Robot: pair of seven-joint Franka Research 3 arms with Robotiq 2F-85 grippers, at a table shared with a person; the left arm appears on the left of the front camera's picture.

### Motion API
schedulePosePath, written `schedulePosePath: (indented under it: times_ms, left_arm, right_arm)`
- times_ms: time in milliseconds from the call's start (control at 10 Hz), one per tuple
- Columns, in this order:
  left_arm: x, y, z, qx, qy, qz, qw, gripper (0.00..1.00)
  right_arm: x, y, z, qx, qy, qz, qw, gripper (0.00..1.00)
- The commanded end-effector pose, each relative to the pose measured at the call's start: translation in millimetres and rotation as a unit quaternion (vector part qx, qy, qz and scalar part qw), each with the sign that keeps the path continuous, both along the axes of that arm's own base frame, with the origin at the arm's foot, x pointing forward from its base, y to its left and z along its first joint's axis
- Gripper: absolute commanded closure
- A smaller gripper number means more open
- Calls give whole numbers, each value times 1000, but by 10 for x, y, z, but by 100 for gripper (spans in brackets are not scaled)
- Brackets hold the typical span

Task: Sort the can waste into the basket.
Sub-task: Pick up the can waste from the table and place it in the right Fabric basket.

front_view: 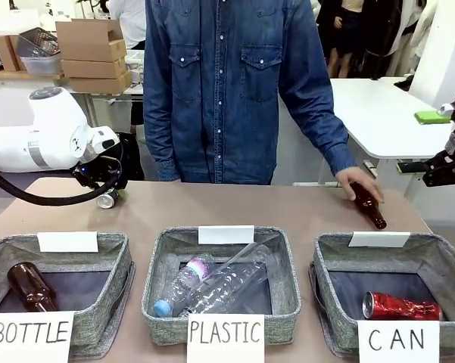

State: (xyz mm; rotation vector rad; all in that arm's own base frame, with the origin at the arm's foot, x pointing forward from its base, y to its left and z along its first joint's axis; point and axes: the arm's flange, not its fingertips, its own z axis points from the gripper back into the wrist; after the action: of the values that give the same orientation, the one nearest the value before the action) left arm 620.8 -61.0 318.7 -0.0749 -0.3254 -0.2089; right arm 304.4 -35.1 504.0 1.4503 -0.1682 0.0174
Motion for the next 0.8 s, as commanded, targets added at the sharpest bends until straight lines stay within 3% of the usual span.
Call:
schedulePosePath:
  times_ms: [0, 100, 200, 300, 400, 700]
  left_arm:
    - [23, 15, 20, 11, 1, 9, 1000, 100]
    - [17, 15, 19, 13, 0, 7, 1000, 100]
    - [14, 20, 19, 15, -2, 4, 1000, 88]
    - [11, 29, 23, 16, -2, 5, 1000, 97]
    - [6, 48, 36, 17, -2, 8, 1000, 100]
    - [-77, 266, 330, 10, 5, 25, 1000, 100]
  right_arm:
    - [11, -9, 11, -3, -9, 5, 1000, 0]
    - [11, -9, 11, -3, -9, 5, 1000, 0]
    - [11, -9, 11, -3, -9, 5, 1000, 0]
    - [11, -9, 11, -3, -9, 5, 1000, 0]
    - [11, -9, 11, -3, -9, 5, 1000, 0]
    - [11, -9, 11, -3, -9, 5, 1000, 0]
